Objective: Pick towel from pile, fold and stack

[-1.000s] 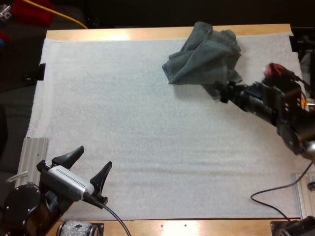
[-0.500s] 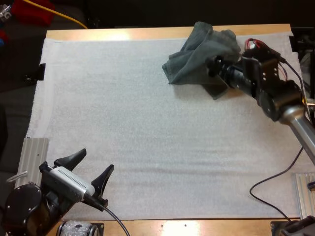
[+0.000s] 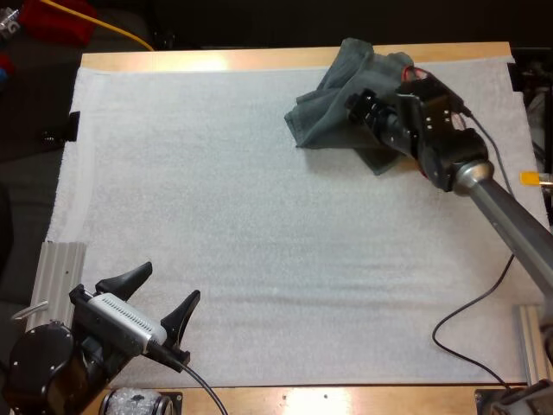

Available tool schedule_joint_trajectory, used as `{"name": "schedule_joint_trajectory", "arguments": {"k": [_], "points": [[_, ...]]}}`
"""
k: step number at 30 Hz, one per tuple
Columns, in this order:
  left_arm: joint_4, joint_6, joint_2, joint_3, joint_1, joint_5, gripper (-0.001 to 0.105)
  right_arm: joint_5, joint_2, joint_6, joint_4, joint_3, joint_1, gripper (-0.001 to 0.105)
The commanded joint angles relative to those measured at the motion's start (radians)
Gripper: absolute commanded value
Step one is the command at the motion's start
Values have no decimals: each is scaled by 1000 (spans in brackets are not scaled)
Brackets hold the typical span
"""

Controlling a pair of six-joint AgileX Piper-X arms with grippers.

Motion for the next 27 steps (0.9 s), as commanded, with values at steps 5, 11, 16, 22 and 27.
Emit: {"name": "schedule_joint_trajectory", "arguments": {"k": [5,11,16,22,27], "points": [[-7,-3,3,-6,-3,6,68,-48,59,41,-103,-11,0,85],[-7,-3,3,-6,-3,6,68,-58,95,50,-154,-11,-4,85],[-7,-3,3,-6,-3,6,68,-82,117,59,-178,-11,-35,85],[-7,-3,3,-6,-3,6,68,-163,138,83,-235,-11,-70,85],[-7,-3,3,-6,-3,6,68,-207,160,95,-286,-11,-90,85]]}}
